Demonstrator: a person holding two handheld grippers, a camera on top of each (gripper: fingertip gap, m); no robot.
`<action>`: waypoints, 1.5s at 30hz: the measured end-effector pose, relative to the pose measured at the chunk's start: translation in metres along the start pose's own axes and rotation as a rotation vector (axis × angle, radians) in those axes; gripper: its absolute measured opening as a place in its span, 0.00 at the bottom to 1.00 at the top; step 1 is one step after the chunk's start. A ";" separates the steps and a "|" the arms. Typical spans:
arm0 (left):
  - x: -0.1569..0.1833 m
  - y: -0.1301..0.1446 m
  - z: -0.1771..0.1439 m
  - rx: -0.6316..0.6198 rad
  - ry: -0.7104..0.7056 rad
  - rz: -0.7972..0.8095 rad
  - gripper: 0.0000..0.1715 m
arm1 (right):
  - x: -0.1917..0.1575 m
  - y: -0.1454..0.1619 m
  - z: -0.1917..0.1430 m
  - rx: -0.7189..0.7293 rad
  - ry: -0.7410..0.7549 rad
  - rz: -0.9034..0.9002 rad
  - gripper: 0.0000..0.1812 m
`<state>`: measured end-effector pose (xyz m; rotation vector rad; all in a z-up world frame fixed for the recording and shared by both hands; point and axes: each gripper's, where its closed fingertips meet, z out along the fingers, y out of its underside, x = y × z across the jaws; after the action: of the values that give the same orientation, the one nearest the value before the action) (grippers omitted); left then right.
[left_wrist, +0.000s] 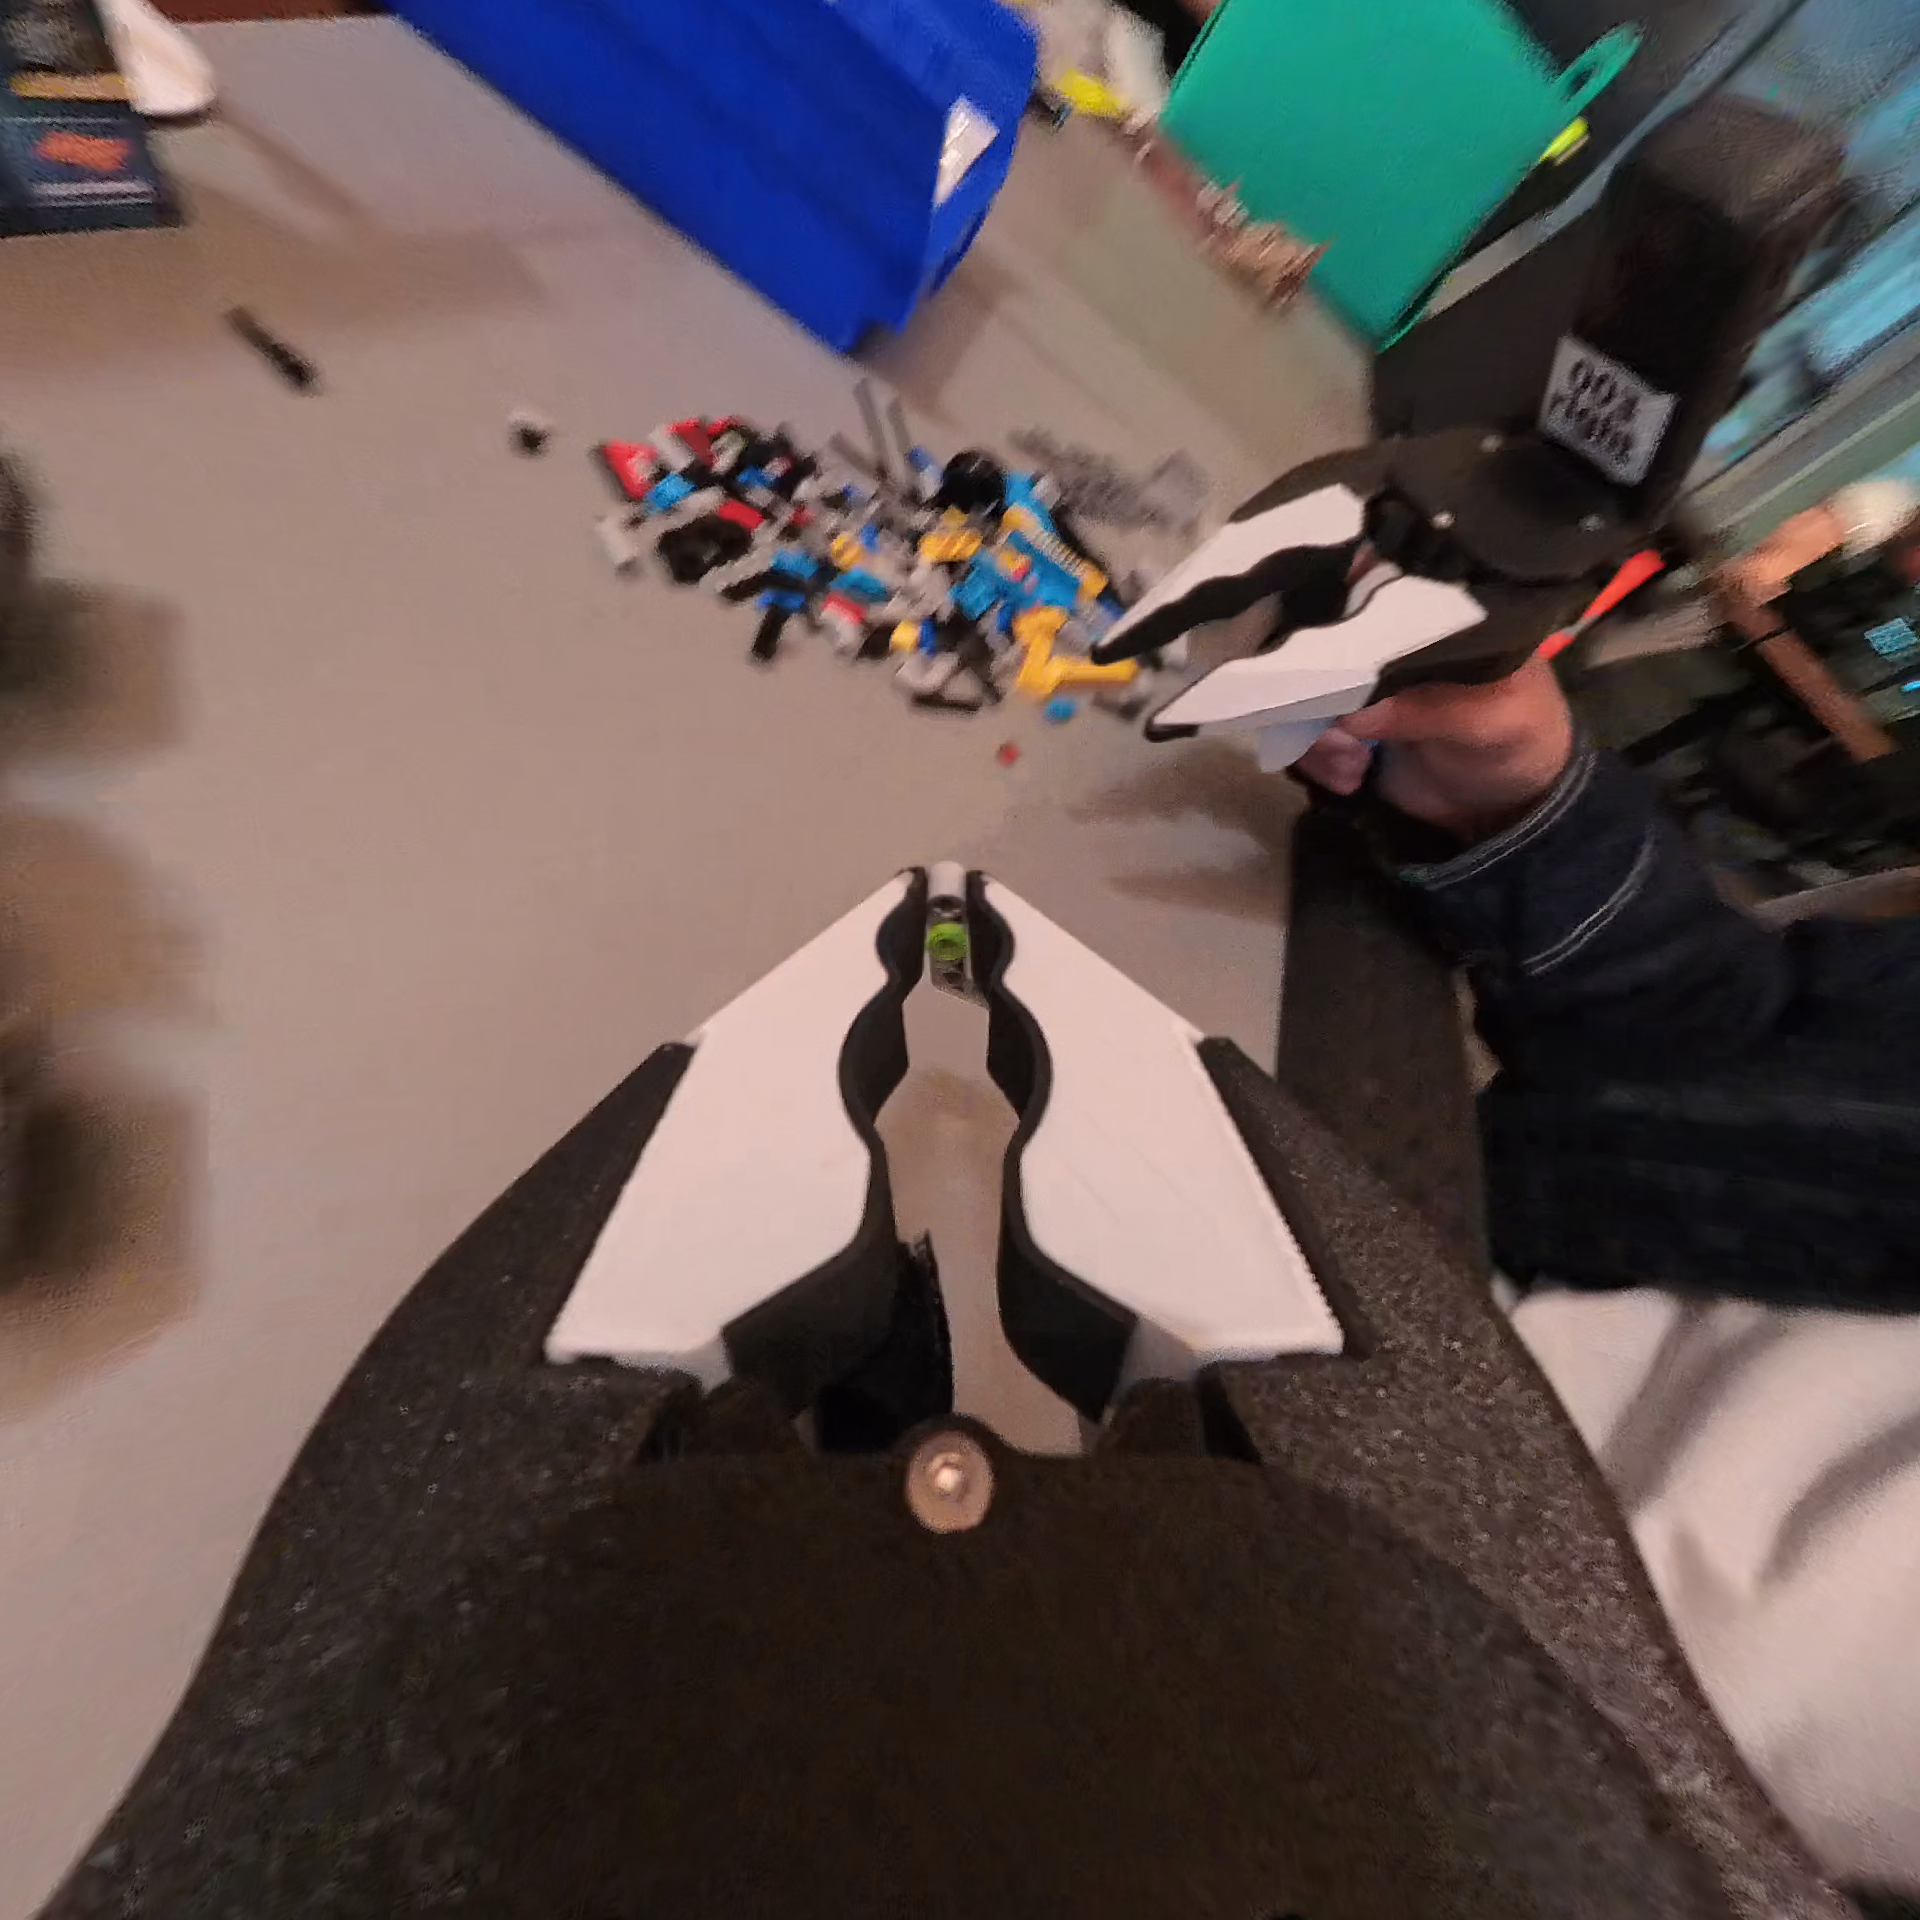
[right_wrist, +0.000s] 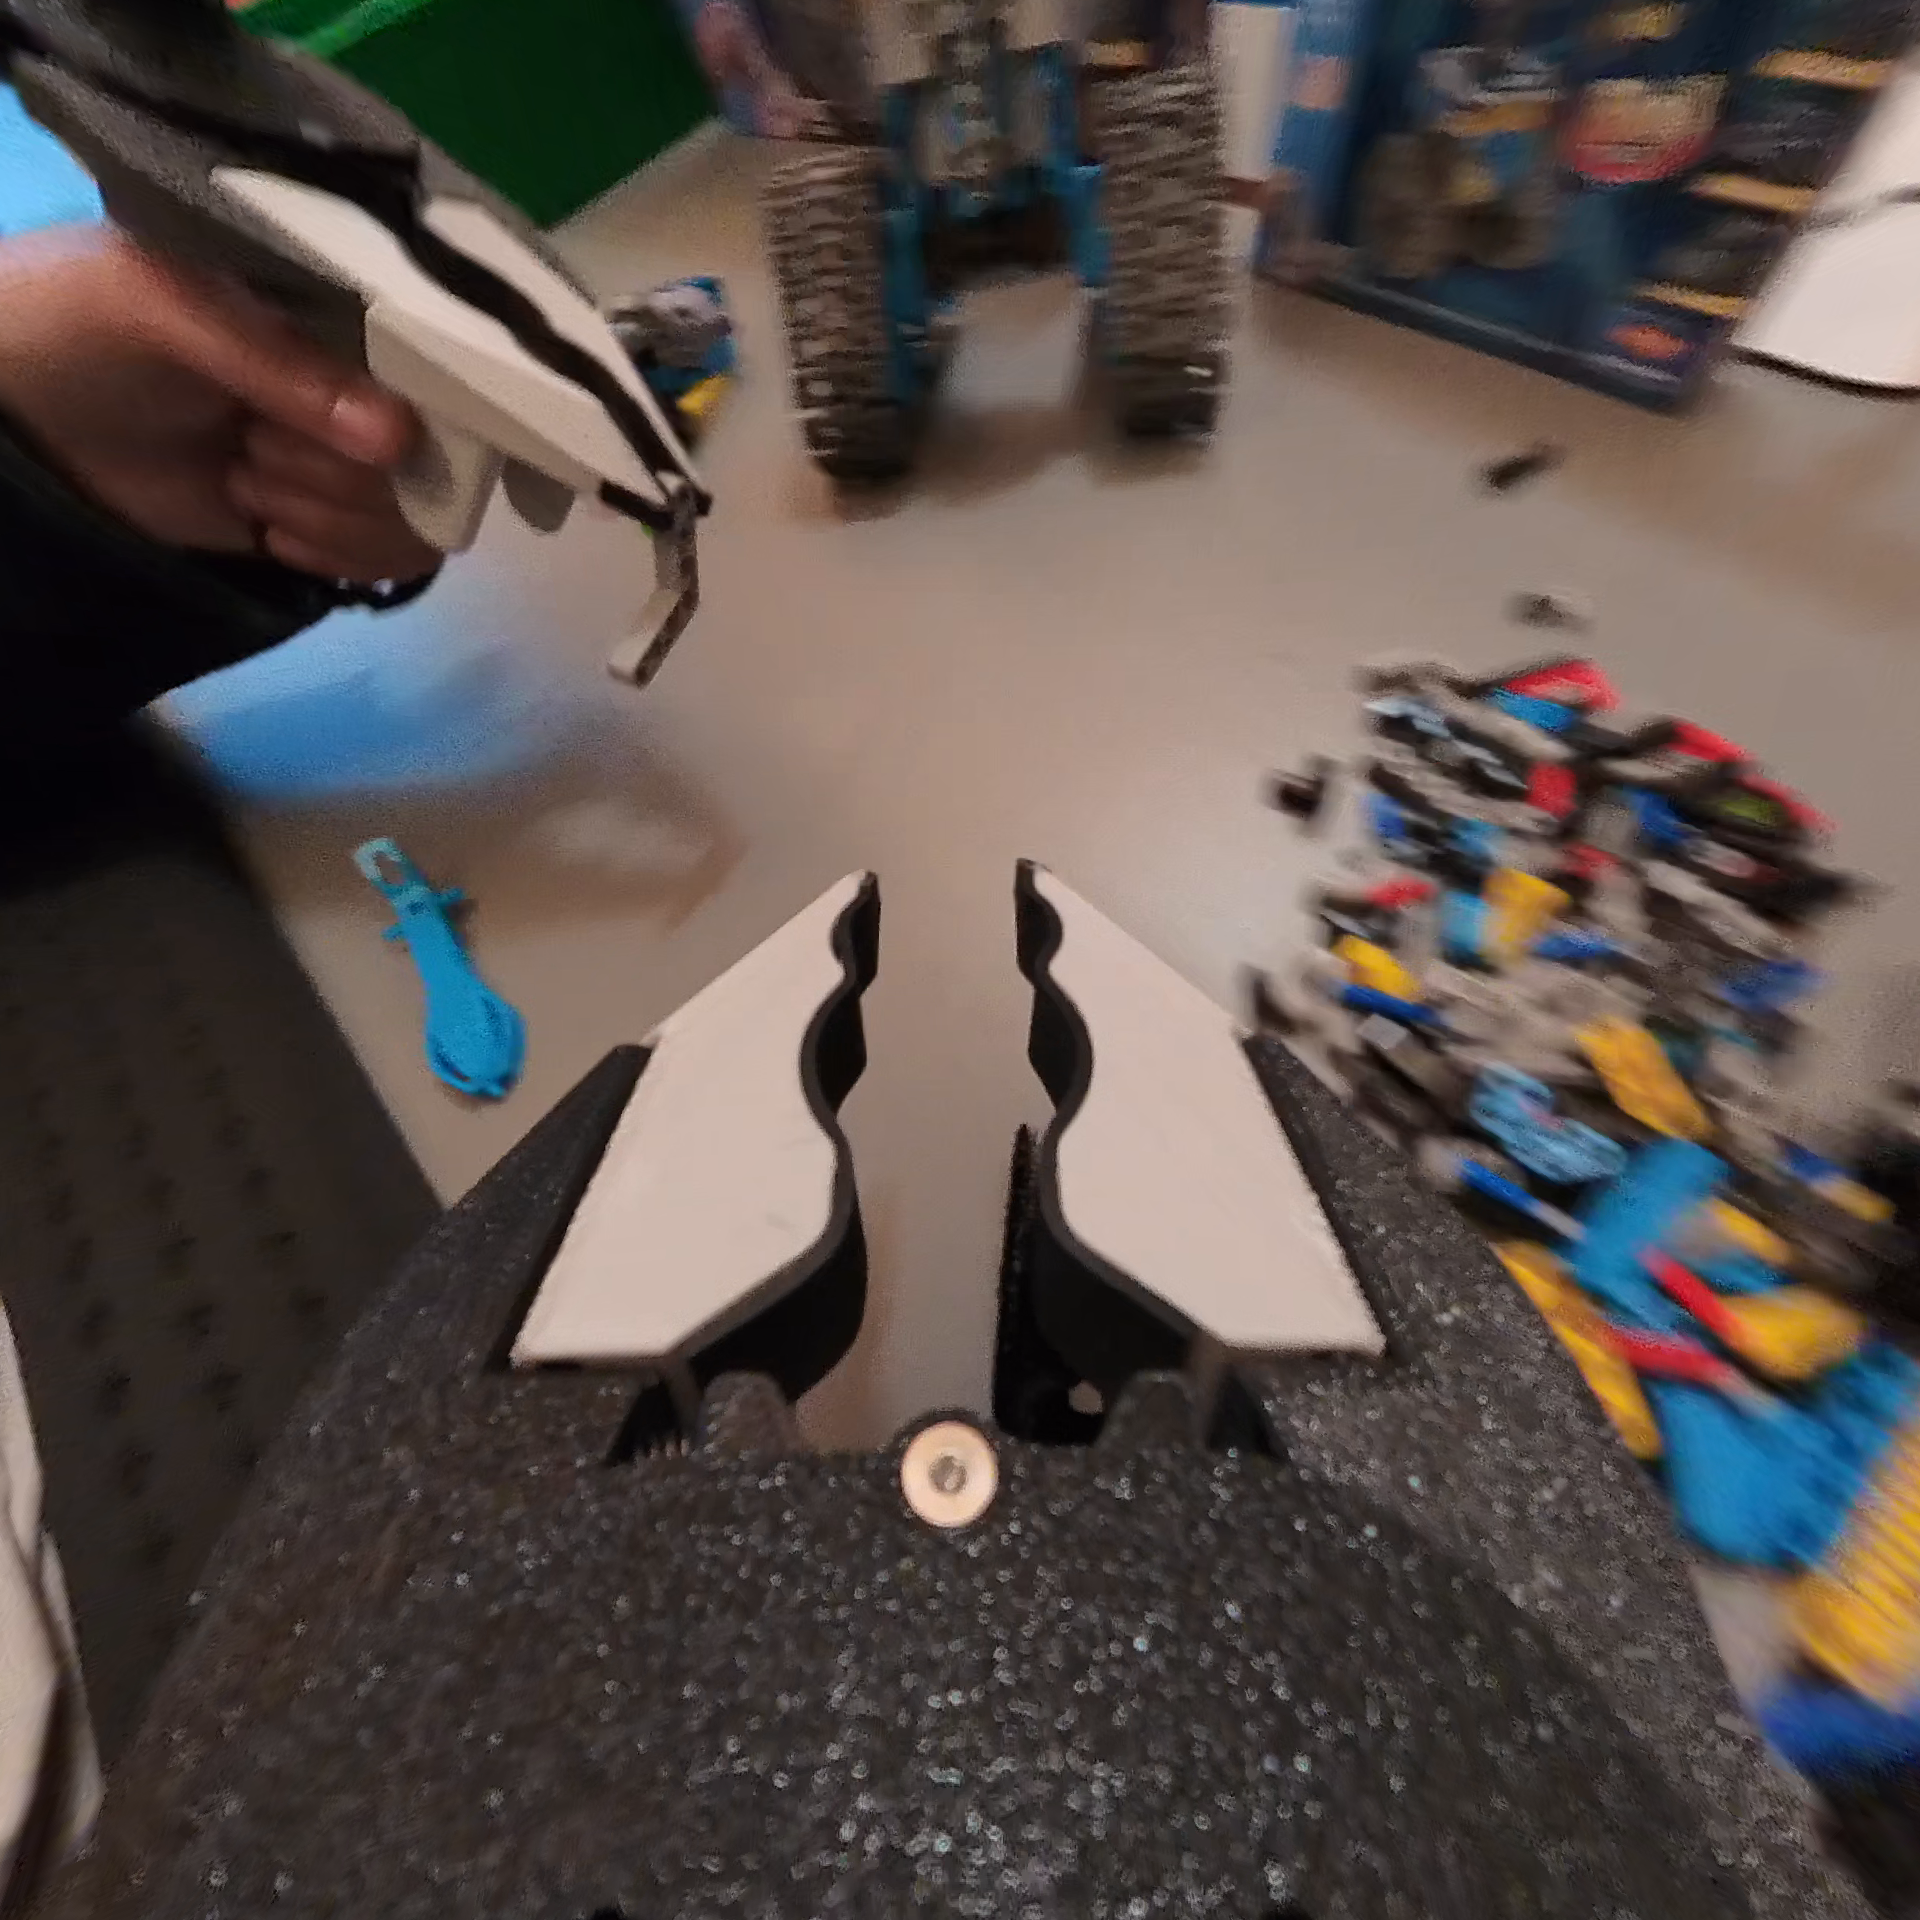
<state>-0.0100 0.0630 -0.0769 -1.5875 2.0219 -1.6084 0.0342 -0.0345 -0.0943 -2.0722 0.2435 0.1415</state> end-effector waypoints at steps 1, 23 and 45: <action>-0.007 0.012 -0.025 -0.058 -0.077 0.036 0.04 | -0.018 0.000 0.015 0.019 -0.036 -0.015 0.13; -0.141 0.153 -0.240 -0.840 -0.730 -0.027 0.03 | -0.051 0.013 0.040 0.006 -0.089 -0.087 0.09; -0.159 0.160 -0.310 -0.911 -0.764 -0.080 0.28 | -0.074 0.018 0.044 -0.019 -0.198 -0.145 0.12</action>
<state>-0.2353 0.3670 -0.1411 -2.0575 2.2637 0.1019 -0.0419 0.0036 -0.1163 -2.0695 -0.0293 0.2593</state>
